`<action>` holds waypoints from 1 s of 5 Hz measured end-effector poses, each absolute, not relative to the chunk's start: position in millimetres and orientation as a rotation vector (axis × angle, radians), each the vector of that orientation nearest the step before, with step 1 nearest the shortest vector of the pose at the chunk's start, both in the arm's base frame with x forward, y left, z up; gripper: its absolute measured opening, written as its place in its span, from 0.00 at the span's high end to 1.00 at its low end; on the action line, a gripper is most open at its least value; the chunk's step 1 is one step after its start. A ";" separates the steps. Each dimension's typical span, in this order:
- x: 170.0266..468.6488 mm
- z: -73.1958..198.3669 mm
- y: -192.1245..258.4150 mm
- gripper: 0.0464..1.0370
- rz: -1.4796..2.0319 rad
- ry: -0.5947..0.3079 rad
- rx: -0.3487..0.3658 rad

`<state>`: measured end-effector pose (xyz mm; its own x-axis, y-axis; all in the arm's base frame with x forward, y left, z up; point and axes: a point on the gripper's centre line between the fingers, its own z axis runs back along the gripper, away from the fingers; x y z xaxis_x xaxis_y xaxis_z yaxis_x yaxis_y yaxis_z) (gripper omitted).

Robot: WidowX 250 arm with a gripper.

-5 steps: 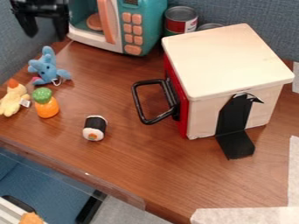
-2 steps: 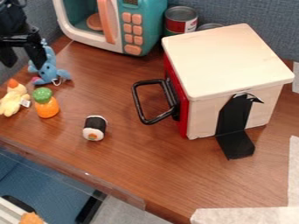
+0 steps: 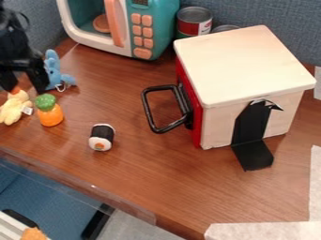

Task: Moved botle on the top table

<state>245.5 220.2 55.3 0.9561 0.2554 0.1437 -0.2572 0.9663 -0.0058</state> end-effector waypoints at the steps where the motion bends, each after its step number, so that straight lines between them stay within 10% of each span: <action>1: 242.6 40.7 208.2 0.04 0.224 -0.120 0.041; 4: 241.9 10.5 210.3 0.09 0.241 -0.081 0.088; 5: 245.0 8.4 211.2 0.36 0.236 -0.077 0.076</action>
<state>245.0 211.2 8.4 0.9694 0.2305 0.0851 -0.2363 0.9694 0.0666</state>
